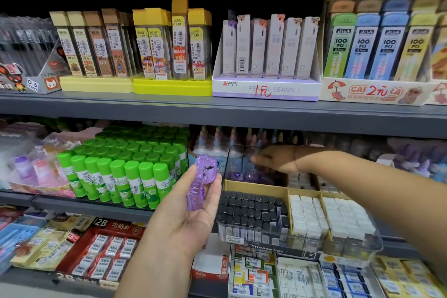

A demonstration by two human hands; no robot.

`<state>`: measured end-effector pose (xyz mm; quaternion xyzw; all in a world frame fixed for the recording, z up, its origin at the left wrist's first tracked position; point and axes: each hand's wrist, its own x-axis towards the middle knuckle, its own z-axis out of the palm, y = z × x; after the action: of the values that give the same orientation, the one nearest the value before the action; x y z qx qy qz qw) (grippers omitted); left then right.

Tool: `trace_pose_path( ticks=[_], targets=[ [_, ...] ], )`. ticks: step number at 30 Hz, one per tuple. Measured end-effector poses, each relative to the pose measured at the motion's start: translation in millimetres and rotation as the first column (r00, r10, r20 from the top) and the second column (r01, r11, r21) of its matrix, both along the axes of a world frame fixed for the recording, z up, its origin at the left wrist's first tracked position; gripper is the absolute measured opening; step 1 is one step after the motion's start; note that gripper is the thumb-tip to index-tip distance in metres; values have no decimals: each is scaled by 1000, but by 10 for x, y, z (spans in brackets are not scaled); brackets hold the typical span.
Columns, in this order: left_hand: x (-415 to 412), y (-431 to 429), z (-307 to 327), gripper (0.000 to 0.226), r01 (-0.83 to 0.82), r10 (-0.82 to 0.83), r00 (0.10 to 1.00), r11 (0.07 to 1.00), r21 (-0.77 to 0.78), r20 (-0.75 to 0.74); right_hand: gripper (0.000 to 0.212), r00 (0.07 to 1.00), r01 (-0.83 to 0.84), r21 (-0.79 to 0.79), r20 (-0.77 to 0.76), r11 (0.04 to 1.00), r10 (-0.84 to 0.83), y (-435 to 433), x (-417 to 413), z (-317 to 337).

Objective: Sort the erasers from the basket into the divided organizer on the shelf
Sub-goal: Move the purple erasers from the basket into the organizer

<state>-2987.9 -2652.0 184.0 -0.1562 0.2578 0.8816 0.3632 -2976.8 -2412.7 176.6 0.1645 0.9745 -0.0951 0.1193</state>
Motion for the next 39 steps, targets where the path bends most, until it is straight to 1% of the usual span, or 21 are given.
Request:
trace_pose_path(
  ticks=[1,5,7,10,12,15,17,20,21,23,24,25,27,29,31,33,35,36,37,38,39],
  targets=[
    [3,8,-3,15,2,-2,1000,1000,0,-3,48,1000,1,10,19,1000,-1,8,4,-33],
    [0,30,-19,17,10,-10,1000,1000,-4,-20,66,1000,-1,122,30,992,-3,11,-30,-138],
    [1,32,-21,17,10,-11,1000,1000,-13,-24,65,997,34,145,63,989,-43,-41,-23,-86],
    [7,32,-17,17,7,-8,1000,1000,-17,-19,54,988,34,143,145,989,-55,-155,57,45],
    [5,30,-17,17,8,-8,1000,1000,-12,-12,53,977,31,217,200,976,-75,-175,94,68],
    [4,27,-17,14,11,-11,1000,1000,-15,-14,74,972,-12,348,223,937,-71,-170,92,85],
    [3,23,-23,15,12,-12,1000,1000,-21,-15,84,972,-29,330,230,944,-50,-152,42,57],
    [6,12,-28,23,14,-14,1000,1000,-14,-11,90,972,14,275,221,961,-78,-120,-11,-24],
    [9,9,-24,23,12,-12,1000,1000,-12,-9,87,975,28,257,206,966,-83,-116,20,5],
    [16,11,-13,17,4,-4,1000,1000,-13,-7,64,980,94,207,154,974,-128,-123,90,79],
    [17,12,-11,15,1,-1,1000,1000,-16,-5,57,977,122,199,150,972,-153,-140,111,112],
    [18,15,-10,15,2,-2,1000,1000,-20,-4,57,974,133,212,152,968,-167,-158,120,127],
    [18,18,-18,16,8,-8,1000,1000,-25,-4,65,977,38,239,195,970,-86,-199,111,115],
    [18,20,-25,18,8,-9,1000,1000,-24,-5,65,980,6,192,194,981,-44,-199,111,109],
    [19,27,-28,22,15,-15,1000,1000,-22,-2,65,986,3,155,167,988,-29,-137,122,86],
    [27,38,-36,27,28,-28,1000,999,-22,13,72,991,-12,166,136,986,-11,-98,113,33],
    [42,56,-44,29,46,-45,999,999,-25,21,72,998,-18,143,59,990,10,-137,115,7],
    [50,65,-50,29,56,-55,998,998,-28,20,64,999,-10,74,-32,997,12,-187,126,25],
    [61,75,-55,30,66,-65,998,997,-30,20,55,986,-21,-44,-164,999,13,-253,147,64],
    [72,87,-63,30,77,-77,997,996,-33,19,46,953,-81,-197,-302,977,18,-317,169,114],
    [83,100,-73,31,90,-90,996,995,-40,16,38,911,-171,-344,-412,923,15,-391,197,147]
  ],
)
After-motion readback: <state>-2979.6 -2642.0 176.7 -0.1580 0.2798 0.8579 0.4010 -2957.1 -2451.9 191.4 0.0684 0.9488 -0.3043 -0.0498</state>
